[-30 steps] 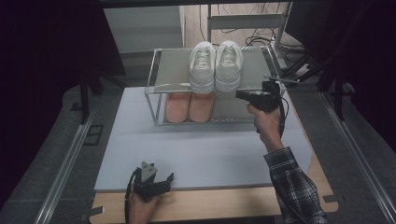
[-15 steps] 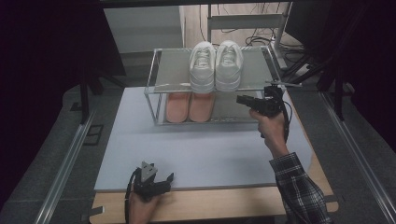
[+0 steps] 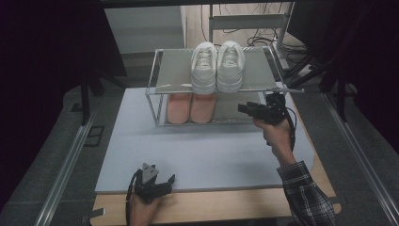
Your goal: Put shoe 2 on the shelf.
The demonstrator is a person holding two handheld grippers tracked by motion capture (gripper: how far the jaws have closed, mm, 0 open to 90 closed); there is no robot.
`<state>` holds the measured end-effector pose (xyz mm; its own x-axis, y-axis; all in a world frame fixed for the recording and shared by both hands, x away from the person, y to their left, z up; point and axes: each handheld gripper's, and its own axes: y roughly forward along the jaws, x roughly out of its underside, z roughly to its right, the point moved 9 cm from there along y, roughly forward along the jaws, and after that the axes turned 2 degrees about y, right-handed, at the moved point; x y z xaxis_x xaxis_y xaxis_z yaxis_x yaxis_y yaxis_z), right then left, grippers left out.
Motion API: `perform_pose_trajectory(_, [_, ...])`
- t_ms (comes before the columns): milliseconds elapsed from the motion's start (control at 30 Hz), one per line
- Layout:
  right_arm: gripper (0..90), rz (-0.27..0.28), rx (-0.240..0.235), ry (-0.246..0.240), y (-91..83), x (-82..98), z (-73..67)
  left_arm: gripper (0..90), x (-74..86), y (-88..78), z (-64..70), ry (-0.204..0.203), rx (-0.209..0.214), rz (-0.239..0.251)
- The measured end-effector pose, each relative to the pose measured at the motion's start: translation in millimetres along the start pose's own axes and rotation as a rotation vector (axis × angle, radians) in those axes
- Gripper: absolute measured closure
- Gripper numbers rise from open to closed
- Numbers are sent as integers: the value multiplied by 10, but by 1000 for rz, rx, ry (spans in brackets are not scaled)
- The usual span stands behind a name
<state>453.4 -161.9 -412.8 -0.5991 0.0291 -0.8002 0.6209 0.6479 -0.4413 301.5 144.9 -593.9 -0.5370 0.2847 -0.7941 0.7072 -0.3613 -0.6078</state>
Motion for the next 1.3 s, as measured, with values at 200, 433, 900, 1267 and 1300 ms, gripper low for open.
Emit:
perform_pose_trajectory(200, [439,-18,12,-41,-49,74,-9,140,0,0,0,0,0,0])
perform_pose_trajectory(433, [404,-24,22,-74,-121,147,-1,140,0,0,0,0,0,0])
perform_pose_trajectory(900, [300,-53,4,-146,-193,363,-53,140,0,-1,0,0,-1,-1])
perform_pose_trajectory(1267, [248,-70,13,-176,-248,580,-21,140,0,-1,-1,2,-1,-1])
perform_pose_trajectory(1300, [244,-65,16,-180,-256,602,-16,140,0,0,-2,4,-1,-1])
